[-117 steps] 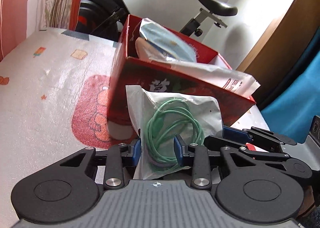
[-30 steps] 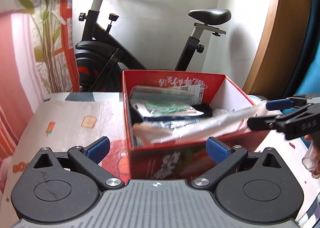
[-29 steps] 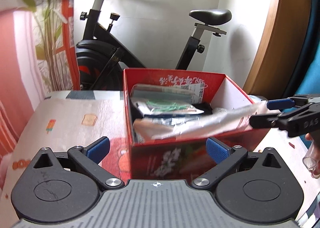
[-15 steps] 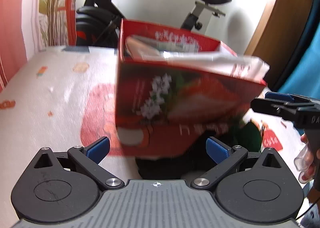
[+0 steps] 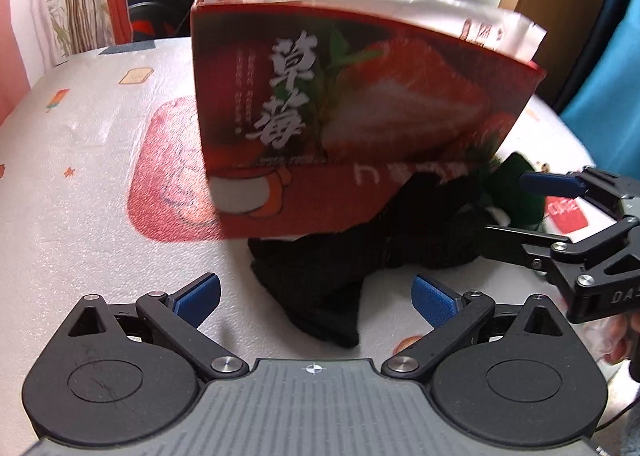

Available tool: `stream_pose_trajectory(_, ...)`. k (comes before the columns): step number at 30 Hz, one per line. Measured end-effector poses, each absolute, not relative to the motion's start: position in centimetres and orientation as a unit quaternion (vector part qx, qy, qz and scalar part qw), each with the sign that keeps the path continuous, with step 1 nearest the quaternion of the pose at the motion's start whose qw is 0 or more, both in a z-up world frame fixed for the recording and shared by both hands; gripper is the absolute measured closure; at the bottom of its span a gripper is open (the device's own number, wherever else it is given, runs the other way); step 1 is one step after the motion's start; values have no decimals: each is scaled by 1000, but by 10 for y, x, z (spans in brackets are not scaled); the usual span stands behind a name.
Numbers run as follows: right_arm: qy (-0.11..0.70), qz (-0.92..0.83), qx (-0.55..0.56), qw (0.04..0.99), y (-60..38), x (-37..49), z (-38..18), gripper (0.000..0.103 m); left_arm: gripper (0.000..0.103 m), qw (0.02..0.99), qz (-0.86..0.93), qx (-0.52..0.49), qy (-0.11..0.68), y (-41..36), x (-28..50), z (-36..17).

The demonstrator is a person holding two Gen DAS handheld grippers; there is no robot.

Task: Organize soft objects
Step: 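Lower both tools onto the black knit glove beside the box, then close both tools on the black glove and lift it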

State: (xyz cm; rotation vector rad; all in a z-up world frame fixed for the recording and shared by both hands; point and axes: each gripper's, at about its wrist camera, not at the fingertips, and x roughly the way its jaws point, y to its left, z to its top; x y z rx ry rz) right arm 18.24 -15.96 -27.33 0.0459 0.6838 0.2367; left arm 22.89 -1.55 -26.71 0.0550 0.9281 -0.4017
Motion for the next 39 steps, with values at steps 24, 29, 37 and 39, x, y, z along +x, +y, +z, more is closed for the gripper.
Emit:
stream_pose_trajectory(24,356,171,-48,918,-130,198,-298,6,67,875,-179,17,450,10,245,-268)
stream_pose_trajectory(29,367,166,-57,914,-125,201,-306,15,67,877,-166,11,450,17,249,-266)
stream_pose_trajectory(37,360,153,-44,919,-131,202,-308,42,65,879,-165,-5,448,22,250,-266)
stream_pose_trajectory(39,358,147,-39,921,-135,202,-307,53,61,878,-167,-11,447,23,250,-267)
